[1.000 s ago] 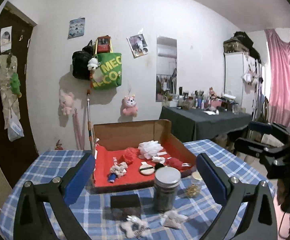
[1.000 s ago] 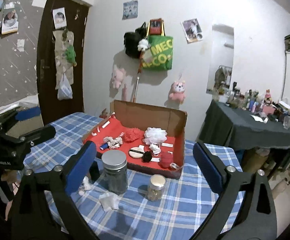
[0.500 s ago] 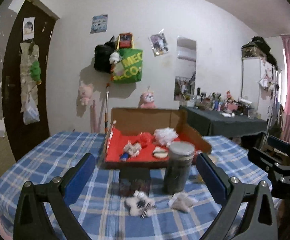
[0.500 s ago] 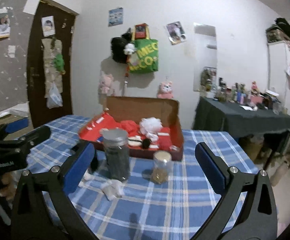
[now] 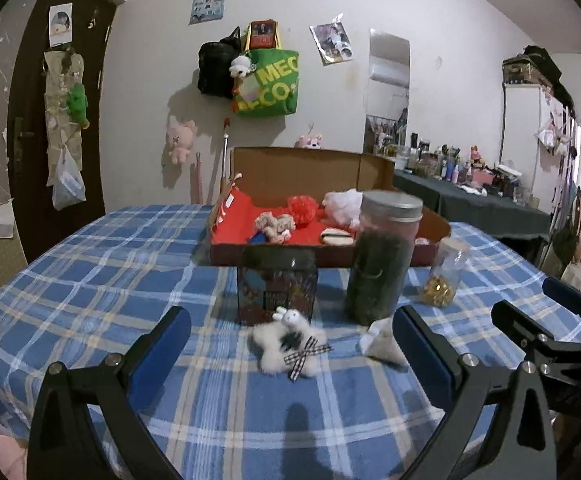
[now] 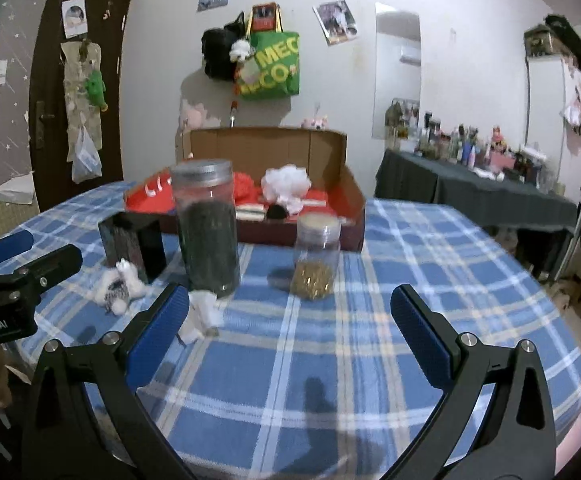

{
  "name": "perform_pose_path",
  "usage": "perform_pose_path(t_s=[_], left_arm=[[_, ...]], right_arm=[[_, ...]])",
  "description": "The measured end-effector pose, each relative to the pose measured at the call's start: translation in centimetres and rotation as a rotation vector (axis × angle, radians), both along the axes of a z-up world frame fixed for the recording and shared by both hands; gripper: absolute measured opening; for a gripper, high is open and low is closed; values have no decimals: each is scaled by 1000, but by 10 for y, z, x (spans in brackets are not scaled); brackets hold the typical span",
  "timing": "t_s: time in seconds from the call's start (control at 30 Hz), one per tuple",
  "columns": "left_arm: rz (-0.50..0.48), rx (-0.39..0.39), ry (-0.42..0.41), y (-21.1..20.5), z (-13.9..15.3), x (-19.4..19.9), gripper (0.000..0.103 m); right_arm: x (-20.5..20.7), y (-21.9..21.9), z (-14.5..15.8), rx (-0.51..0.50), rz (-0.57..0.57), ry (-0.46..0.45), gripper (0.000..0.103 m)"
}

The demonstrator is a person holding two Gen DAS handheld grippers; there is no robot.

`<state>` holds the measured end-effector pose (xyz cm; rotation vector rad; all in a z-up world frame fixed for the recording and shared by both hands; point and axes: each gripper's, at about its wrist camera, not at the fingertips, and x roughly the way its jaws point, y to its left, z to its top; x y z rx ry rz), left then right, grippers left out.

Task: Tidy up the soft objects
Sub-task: 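Grasp the white bunny plush with the left tool while the right tool grasps the white tissue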

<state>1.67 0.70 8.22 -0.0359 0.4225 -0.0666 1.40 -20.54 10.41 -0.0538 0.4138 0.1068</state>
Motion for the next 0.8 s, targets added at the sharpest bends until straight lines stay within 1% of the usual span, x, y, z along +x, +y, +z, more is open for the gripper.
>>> perform_pose_path(t_s=[0.1,0.27,0.43,0.53,0.8], left_arm=[[1,2,25,-1,-9,1,103],[18,32,47,-3,-20,2,103],[18,19,85,-2,-29,6,103],[18,23,92,-2,-31,7,103],[15,24,110,-2,-33,10,103]], right_arm=[[3,-3,-11,24,3,38,103],[7,-6,-26,57,-1,94,103],[10,-7,-37,56,-4,128,103],[11,-9,-40,72,-3,142,103],[13,-9,-41,74,2,149,103]])
